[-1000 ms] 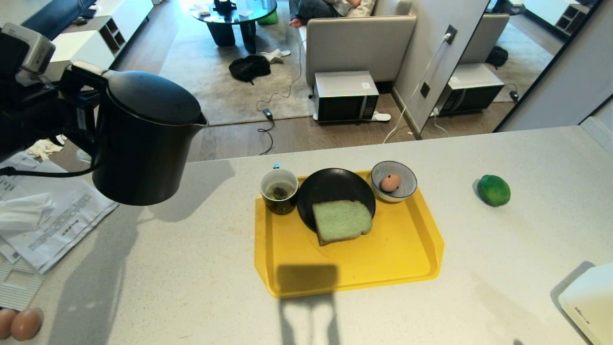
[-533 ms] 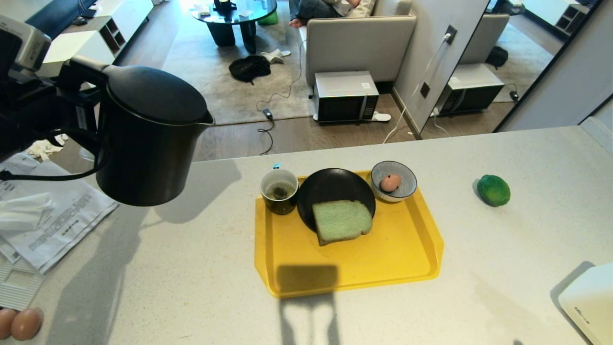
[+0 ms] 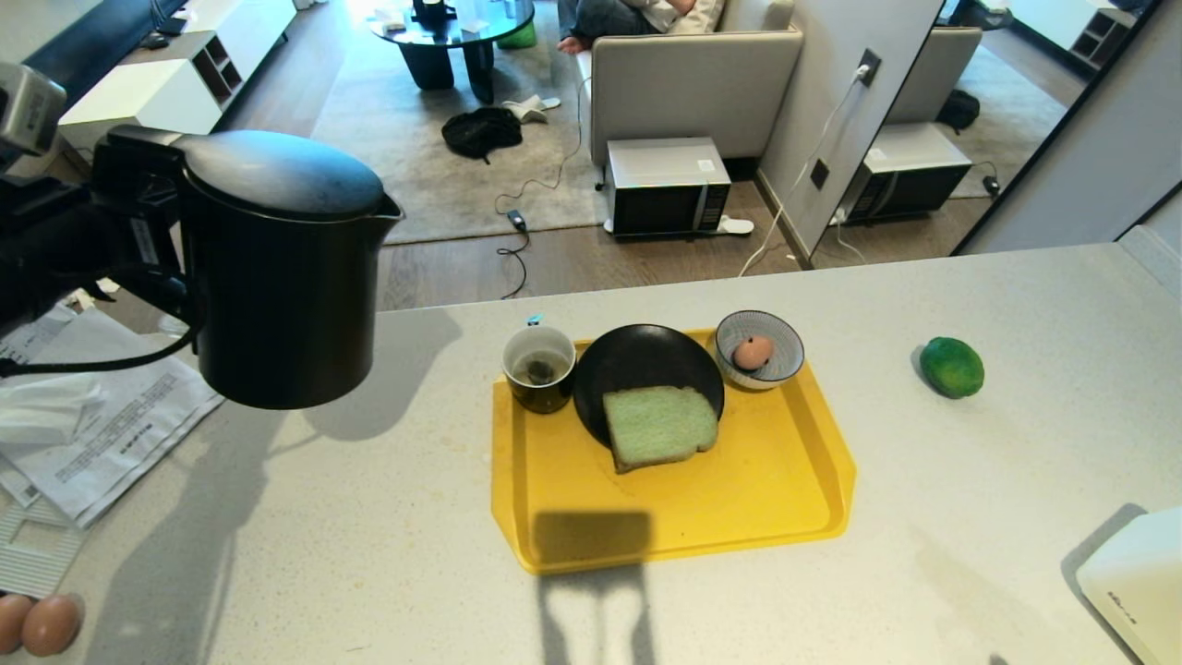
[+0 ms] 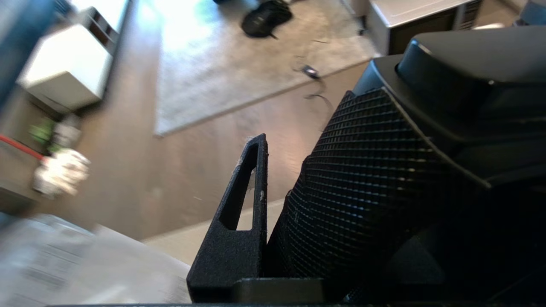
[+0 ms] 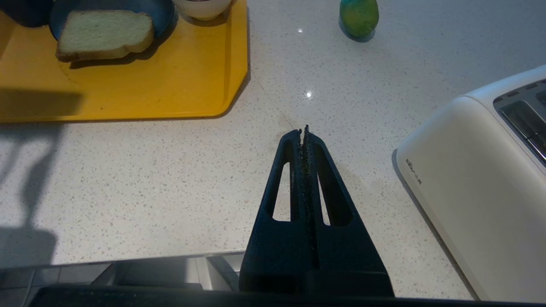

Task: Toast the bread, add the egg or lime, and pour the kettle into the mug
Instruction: Put the kettle back

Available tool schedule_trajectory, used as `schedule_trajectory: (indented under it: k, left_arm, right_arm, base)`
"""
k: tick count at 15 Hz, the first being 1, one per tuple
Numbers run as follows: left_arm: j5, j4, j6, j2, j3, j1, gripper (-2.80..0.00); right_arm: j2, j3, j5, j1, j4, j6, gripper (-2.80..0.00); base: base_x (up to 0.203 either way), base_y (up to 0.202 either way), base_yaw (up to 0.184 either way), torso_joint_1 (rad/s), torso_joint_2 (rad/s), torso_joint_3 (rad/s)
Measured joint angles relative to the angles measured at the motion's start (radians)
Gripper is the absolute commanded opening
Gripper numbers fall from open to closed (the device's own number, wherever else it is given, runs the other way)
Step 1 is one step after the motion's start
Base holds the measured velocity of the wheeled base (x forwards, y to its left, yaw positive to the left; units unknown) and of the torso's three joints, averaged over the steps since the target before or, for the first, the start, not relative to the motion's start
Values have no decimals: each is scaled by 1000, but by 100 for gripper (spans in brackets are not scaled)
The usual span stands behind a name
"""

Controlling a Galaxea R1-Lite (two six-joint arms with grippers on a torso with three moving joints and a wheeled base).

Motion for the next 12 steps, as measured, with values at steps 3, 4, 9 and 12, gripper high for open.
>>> schedule_trajectory:
  k: [3, 4, 9, 12]
  left_arm:
    - [-1, -31, -140, 0, 58, -9, -280]
    - [-1, -65, -168, 4, 73, -3, -280]
    - [-6, -397, -210, 123, 134, 75, -280]
    - [-7, -606, -248, 203, 194, 114, -280]
  right_arm:
    - [0, 0, 0, 0, 0, 0, -280]
    - [0, 0, 0, 0, 0, 0, -280]
    - [0, 0, 0, 0, 0, 0, -280]
    - [0, 0, 0, 0, 0, 0, -280]
  base:
    - [0, 0, 0, 0, 0, 0]
    - [0, 0, 0, 0, 0, 0]
    - [0, 0, 0, 0, 0, 0]
    - [0, 0, 0, 0, 0, 0]
